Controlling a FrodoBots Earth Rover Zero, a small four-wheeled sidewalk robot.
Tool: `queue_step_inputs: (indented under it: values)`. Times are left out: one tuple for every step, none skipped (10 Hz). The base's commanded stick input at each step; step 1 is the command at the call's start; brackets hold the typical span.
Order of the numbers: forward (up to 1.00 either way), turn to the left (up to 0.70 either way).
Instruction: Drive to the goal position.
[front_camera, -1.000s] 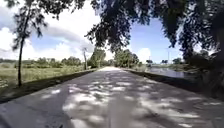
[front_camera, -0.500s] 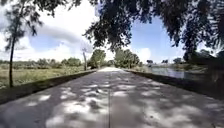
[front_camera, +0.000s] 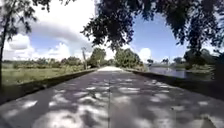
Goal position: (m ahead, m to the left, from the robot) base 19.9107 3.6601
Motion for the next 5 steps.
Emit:
queue_step_inputs:
  values:
    - [0.70,0.00]
    - [0.70,0.00]
    - [0.70,0.00]
    - [0.70,0.00]
    - [0.70,0.00]
